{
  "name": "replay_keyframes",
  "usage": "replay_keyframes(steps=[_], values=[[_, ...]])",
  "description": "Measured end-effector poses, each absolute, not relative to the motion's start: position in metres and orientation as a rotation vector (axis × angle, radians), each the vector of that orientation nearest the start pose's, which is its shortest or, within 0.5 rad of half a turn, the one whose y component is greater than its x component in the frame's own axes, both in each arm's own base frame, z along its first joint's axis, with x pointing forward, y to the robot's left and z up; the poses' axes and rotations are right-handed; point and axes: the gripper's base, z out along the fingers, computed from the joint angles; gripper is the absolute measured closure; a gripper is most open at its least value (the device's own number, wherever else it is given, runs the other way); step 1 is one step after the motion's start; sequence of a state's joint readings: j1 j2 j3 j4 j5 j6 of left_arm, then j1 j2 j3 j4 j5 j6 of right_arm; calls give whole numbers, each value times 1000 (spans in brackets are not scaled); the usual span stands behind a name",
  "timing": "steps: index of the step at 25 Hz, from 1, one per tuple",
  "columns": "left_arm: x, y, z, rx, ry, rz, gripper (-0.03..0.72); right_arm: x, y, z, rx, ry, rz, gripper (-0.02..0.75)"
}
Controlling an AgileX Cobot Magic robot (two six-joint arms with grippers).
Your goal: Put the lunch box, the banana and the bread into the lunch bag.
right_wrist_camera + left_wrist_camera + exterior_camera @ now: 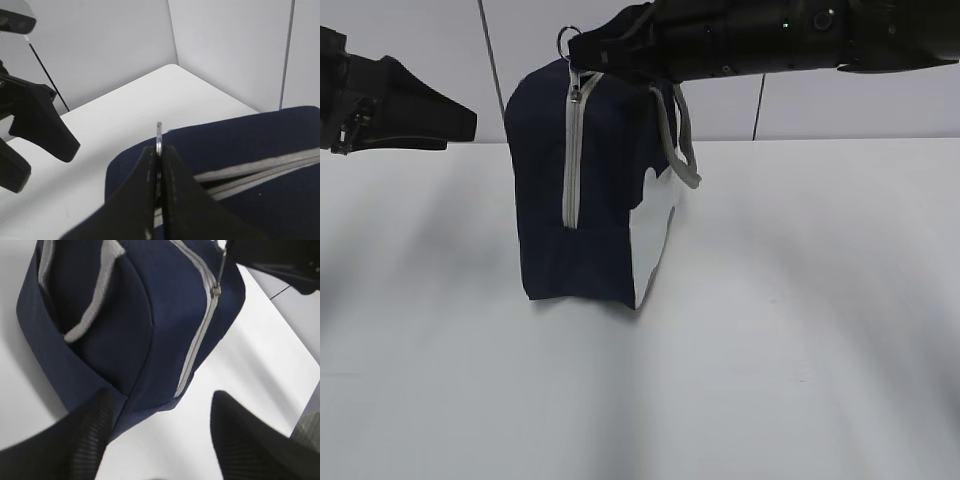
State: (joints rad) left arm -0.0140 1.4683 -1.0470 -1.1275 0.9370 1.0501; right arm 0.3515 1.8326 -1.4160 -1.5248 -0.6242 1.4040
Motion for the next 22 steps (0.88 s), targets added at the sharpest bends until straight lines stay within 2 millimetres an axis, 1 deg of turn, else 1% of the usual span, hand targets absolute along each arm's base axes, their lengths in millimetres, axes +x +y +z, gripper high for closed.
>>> replay_keyframes(steps=[2, 7, 9, 11, 14, 18, 22], values=[[293, -70, 299, 545, 2199, -905, 253, 383, 197, 302, -838, 1681, 747, 754], [293, -70, 299, 556, 2193, -900, 253, 387, 198, 320, -829, 1629, 738, 754], [293, -71, 299, 565, 2185, -898, 253, 388, 198, 323, -824, 1625, 725, 754], [294, -71, 300, 571, 2173, -898, 254, 389, 198, 322, -826, 1634, 722, 754], [295, -71, 300, 571, 2159, -905, 254, 392, 199, 313, -833, 1668, 723, 754], [299, -72, 294, 570, 2168, -913, 254, 397, 200, 301, -833, 1707, 721, 754], [303, -72, 288, 580, 2170, -915, 254, 399, 200, 298, -828, 1717, 719, 754]])
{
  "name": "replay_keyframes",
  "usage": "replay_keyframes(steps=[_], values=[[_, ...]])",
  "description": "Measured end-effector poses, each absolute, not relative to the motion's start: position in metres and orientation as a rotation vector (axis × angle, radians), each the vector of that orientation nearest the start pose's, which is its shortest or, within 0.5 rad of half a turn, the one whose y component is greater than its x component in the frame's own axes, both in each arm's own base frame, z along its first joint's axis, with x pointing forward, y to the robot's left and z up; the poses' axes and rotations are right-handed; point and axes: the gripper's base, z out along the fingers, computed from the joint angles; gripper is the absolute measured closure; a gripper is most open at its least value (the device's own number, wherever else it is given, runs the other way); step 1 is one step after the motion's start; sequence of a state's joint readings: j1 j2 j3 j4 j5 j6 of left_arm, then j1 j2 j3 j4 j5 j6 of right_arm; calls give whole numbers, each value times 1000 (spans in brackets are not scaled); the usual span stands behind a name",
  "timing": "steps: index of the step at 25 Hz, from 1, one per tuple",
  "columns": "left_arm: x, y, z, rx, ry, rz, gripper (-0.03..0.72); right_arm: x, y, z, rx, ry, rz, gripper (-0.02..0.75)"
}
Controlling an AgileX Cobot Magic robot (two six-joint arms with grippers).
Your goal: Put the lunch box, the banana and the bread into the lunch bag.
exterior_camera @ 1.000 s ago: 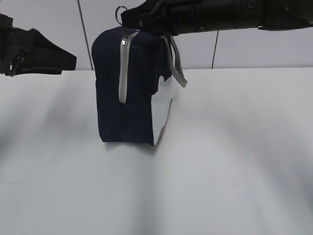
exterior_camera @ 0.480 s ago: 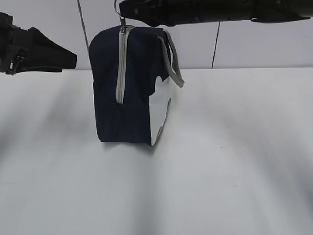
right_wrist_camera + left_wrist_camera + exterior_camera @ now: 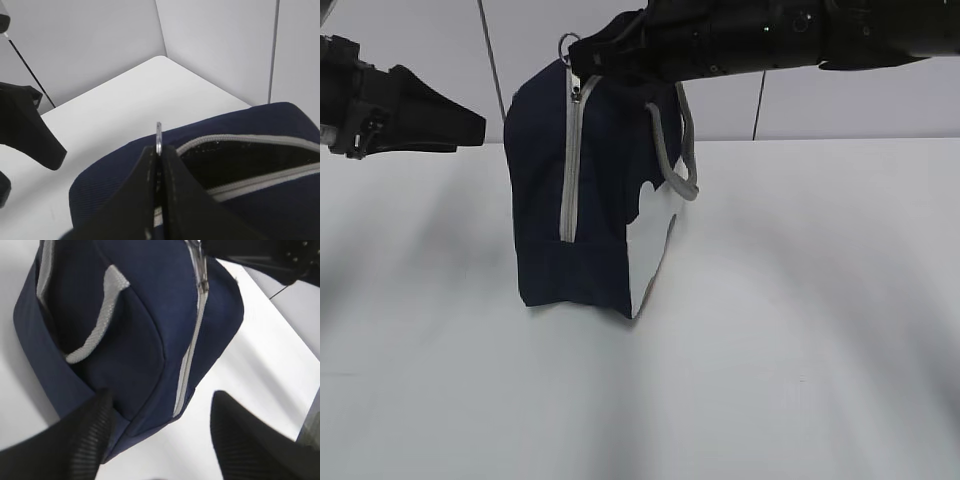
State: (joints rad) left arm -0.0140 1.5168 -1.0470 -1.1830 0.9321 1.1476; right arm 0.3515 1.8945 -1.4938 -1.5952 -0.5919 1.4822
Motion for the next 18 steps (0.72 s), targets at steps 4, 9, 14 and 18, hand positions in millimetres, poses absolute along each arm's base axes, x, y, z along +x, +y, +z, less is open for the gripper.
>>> replay_keyframes(steps=[4, 9, 14, 18], values=[[306, -73, 286, 642, 2121, -891, 254, 399, 200, 298, -828, 1717, 719, 754], [311, -73, 289, 666, 2039, -856, 254, 399, 200, 298, -828, 1717, 719, 754], [316, -74, 286, 635, 2021, -884, 246, 399, 200, 298, -828, 1717, 719, 754], [321, -83, 275, 657, 2032, -899, 228, 399, 200, 298, -826, 1718, 720, 754]])
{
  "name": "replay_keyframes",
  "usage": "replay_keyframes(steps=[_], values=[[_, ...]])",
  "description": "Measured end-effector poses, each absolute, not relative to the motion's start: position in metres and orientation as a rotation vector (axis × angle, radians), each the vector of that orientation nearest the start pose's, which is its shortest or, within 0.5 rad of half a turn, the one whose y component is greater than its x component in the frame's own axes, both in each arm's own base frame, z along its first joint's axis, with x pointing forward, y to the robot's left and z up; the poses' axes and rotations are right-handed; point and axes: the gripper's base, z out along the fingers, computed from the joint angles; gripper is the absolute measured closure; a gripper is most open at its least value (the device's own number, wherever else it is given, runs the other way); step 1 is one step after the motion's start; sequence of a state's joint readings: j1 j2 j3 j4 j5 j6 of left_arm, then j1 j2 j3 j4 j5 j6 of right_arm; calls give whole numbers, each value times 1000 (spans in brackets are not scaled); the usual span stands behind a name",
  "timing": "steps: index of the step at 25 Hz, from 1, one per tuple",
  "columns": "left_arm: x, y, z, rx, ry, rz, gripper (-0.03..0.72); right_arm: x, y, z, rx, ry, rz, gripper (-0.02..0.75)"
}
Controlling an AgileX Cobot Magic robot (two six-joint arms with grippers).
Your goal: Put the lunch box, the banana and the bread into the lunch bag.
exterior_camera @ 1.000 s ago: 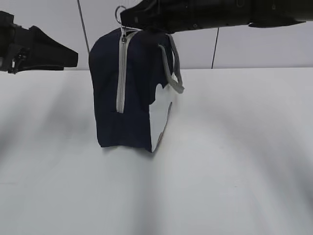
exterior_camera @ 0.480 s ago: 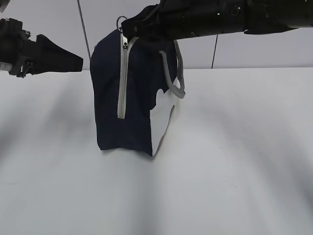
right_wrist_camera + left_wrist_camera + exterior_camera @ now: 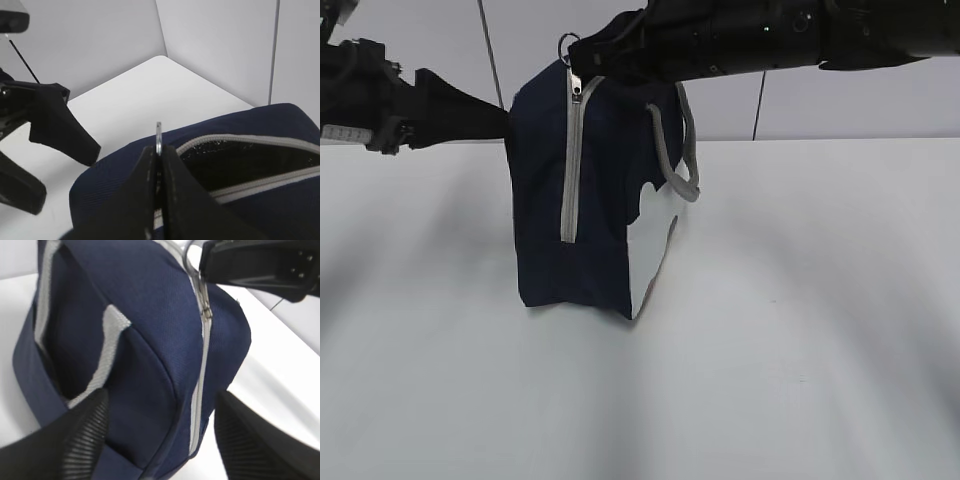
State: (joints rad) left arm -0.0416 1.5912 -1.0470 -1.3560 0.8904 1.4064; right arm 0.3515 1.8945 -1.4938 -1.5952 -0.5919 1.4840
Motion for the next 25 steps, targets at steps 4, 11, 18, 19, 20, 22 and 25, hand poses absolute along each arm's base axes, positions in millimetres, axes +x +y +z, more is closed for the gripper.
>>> replay_keyframes(steps=[4, 11, 18, 19, 20, 22, 25], values=[[324, -99, 262, 676, 2059, -901, 225, 399, 200, 298, -826, 1718, 720, 754], [331, -103, 258, 610, 2069, -874, 285, 398, 200, 298, -829, 1716, 724, 754], [334, -105, 250, 618, 2084, -918, 357, 398, 201, 298, -835, 1714, 731, 754], [334, -105, 250, 619, 2083, -921, 381, 398, 201, 298, -835, 1714, 731, 754], [334, -105, 250, 619, 2083, -922, 410, 398, 201, 298, -835, 1714, 731, 754], [333, -106, 251, 623, 2081, -930, 460, 398, 201, 298, -835, 1714, 731, 754], [333, -106, 251, 626, 2080, -939, 532, 398, 201, 298, -835, 1714, 731, 754]])
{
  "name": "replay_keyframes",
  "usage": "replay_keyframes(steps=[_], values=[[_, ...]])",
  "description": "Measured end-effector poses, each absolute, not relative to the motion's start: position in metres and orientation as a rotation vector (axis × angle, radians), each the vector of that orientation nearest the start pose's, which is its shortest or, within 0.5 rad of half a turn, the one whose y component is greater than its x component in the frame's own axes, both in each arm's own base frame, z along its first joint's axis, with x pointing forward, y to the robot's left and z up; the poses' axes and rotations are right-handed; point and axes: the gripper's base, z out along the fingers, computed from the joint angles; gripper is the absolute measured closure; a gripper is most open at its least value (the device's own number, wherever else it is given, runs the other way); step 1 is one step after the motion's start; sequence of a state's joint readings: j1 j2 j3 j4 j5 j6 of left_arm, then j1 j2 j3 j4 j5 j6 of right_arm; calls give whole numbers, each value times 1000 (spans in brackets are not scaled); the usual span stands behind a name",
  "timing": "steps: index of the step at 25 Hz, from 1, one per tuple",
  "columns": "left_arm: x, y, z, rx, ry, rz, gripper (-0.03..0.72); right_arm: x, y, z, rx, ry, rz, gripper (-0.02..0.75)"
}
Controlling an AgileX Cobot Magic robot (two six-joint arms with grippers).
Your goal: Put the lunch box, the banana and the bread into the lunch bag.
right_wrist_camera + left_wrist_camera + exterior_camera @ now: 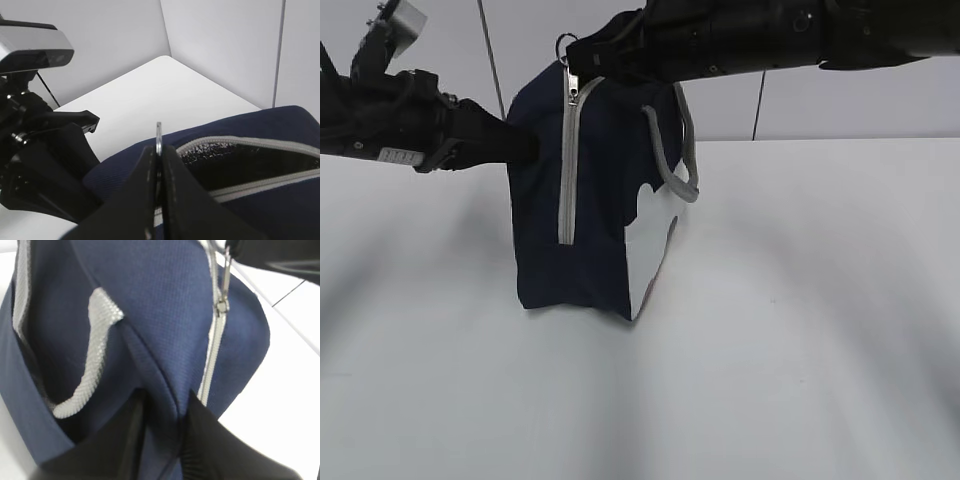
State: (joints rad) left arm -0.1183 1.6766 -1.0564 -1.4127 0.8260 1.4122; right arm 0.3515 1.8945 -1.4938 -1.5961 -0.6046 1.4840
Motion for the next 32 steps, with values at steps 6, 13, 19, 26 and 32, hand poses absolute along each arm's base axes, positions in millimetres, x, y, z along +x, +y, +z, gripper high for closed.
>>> replay_keyframes(steps=[6, 13, 19, 26, 32], values=[[333, -106, 250, 630, 2081, -935, 683, 391, 200, 311, -841, 1687, 745, 754], [333, -107, 251, 633, 2080, -938, 686, 385, 200, 319, -866, 1665, 781, 754], [333, -107, 250, 637, 2080, -957, 686, 386, 198, 323, -826, 1672, 743, 754], [332, -108, 250, 664, 2078, -958, 686, 394, 198, 332, -789, 1654, 716, 754], [332, -108, 250, 683, 2081, -955, 686, 411, 202, 332, -768, 1669, 729, 754]])
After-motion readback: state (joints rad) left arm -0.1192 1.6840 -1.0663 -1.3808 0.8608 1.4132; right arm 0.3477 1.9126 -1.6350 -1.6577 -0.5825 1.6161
